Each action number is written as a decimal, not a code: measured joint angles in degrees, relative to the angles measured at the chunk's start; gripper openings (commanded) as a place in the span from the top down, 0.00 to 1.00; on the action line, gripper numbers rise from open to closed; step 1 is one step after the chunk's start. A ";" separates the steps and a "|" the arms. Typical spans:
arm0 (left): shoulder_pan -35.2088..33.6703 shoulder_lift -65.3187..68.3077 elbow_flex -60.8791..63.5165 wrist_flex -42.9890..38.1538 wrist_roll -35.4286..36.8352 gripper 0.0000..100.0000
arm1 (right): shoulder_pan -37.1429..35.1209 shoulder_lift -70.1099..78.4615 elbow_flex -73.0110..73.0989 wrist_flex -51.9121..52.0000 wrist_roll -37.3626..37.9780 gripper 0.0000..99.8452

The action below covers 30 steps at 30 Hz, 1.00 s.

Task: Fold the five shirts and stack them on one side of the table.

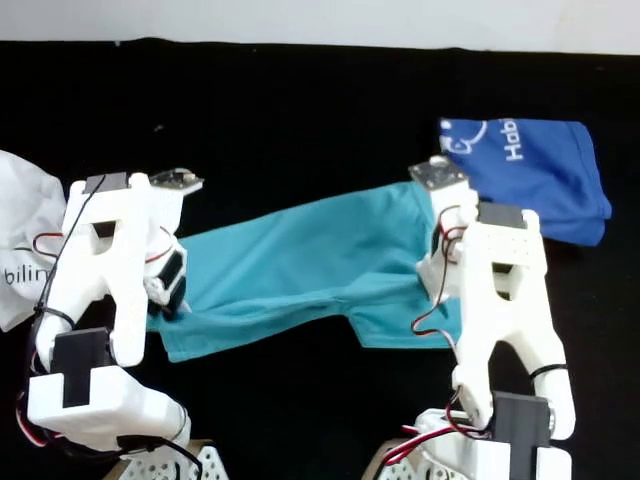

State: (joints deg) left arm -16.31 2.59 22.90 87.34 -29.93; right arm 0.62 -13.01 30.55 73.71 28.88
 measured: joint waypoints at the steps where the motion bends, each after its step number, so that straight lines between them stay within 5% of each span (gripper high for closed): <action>1: 0.00 0.00 0.00 0.53 -0.53 0.80 | 0.00 0.00 0.00 0.79 0.18 0.87; 10: -3.78 0.00 -13.27 11.16 -3.52 0.80 | 0.09 -6.59 -10.11 9.93 0.26 0.83; 13: -5.71 0.00 -19.60 11.52 -3.52 0.89 | 0.00 -8.53 -14.42 9.05 0.26 0.88; 16: -5.54 1.85 -19.52 8.09 -3.08 0.99 | -0.70 -7.03 -15.12 4.48 -2.73 1.00; 24: -2.20 20.75 -19.43 -3.34 1.23 0.99 | -4.57 12.75 -15.21 -8.35 -9.58 0.98; 30: -5.36 35.16 -35.25 -3.08 1.67 0.99 | -4.66 26.81 -20.57 -17.32 -9.67 0.98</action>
State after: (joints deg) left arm -21.67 37.76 -12.35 84.26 -28.26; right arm -4.04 13.80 9.98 56.40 19.21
